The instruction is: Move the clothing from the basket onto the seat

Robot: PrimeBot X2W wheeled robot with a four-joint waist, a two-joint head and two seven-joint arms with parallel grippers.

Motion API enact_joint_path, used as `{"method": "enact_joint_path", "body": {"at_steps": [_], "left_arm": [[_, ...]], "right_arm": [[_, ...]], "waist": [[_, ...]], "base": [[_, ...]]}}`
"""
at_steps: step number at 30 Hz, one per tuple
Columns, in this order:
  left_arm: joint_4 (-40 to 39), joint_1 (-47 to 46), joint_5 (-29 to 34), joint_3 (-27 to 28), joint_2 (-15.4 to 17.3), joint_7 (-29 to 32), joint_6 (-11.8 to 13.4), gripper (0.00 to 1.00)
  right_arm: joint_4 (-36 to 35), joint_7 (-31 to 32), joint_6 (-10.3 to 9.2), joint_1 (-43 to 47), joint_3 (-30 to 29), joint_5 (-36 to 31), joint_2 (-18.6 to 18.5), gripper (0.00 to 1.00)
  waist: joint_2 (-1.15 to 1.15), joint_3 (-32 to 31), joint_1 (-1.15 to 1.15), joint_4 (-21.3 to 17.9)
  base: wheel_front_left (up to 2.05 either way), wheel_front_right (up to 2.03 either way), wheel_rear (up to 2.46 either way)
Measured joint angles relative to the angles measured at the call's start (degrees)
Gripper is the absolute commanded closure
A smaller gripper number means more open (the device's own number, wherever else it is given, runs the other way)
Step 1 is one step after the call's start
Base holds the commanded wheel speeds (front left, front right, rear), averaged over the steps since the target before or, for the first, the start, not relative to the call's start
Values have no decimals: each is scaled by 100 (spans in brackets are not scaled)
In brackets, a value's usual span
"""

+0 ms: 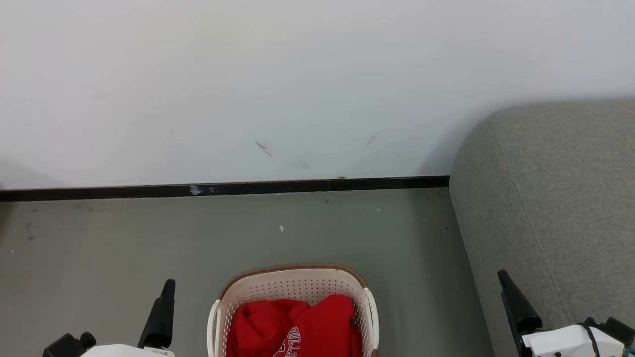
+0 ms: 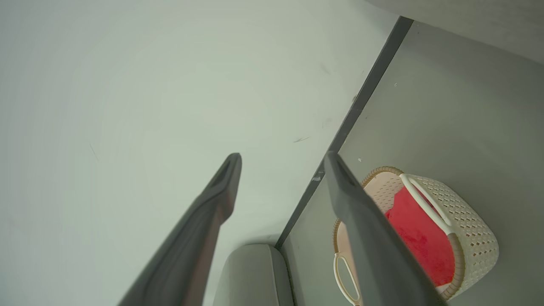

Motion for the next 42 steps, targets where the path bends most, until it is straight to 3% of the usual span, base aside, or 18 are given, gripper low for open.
{"method": "enact_joint_path", "body": {"at_steps": [9,16,27,42], "left_arm": [[-198,0,781,-88,32,-174,62,0],[-336,0,1548,-243,93,-318,165,0],[-456,5,2838,-515,220,-528,415,0],[-531,127,4354,-854,257,-833,767,0]], "right_arm": [[-102,-93,0,-4,75,-976,4,0],[-146,-165,0,-9,125,-1954,7,0],[-174,-331,0,-9,224,-3544,38,0],[-212,-516,0,-9,186,-5499,165,0]], "waist": [[0,-3,-1,12],[0,8,-17,20],[0,39,-39,25],[0,54,-44,26]], "base": [[0,0,0],[0,0,0],[0,0,0],[0,0,0]]}}
